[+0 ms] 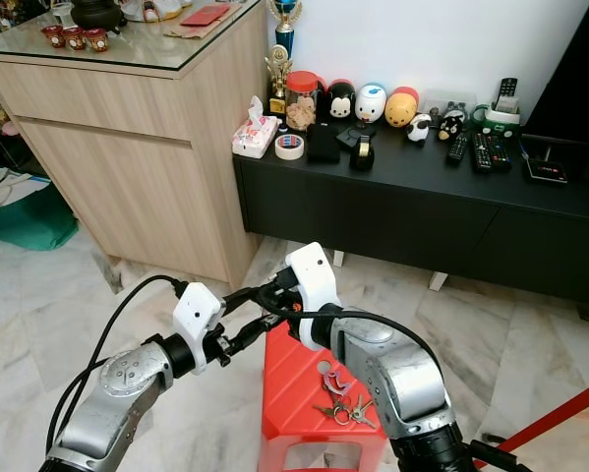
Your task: Hang keys on a hook
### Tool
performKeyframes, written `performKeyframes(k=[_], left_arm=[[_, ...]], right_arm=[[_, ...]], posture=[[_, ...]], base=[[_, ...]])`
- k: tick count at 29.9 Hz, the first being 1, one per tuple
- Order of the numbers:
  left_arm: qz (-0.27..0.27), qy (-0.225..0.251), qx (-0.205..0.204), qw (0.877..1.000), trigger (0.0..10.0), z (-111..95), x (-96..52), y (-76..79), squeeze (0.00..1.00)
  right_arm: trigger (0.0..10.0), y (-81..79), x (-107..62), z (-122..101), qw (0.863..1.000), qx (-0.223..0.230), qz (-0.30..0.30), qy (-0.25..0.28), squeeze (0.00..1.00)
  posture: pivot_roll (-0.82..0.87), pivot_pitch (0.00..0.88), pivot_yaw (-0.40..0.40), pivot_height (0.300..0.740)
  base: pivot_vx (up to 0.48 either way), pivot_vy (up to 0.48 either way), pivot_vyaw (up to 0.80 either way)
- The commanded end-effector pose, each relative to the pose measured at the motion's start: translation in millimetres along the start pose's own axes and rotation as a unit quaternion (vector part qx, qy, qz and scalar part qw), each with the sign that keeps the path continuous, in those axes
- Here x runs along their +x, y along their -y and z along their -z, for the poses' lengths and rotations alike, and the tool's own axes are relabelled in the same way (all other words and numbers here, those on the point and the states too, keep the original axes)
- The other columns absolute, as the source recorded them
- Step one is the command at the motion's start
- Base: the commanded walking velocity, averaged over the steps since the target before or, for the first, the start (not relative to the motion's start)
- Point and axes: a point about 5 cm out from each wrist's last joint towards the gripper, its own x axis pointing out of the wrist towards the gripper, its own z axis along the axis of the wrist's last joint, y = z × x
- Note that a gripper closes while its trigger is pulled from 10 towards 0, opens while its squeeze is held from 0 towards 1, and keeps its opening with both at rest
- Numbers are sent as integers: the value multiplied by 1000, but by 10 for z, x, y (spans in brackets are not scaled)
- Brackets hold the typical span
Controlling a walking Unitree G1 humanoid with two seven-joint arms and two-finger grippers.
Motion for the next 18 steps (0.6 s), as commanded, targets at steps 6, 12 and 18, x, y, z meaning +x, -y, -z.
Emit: performKeyframes(k=[6,12,18], left_arm=[[-8,13,-3,1000,196,-14,7,-30,0],[-10,18,-4,1000,0,-26,8,-36,0],[-6,29,-5,1000,0,-50,11,-26,0]], right_arm=[[10000,15,4,4,1000,4,0,1,0],[10000,17,7,7,1000,4,-2,0,0],[10000,17,10,9,1000,7,-2,1,0]], posture=[[82,40,-50,740],[83,42,-52,740],[82,44,-51,740]], base=[[0,0,0],[0,0,0],[0,0,0]])
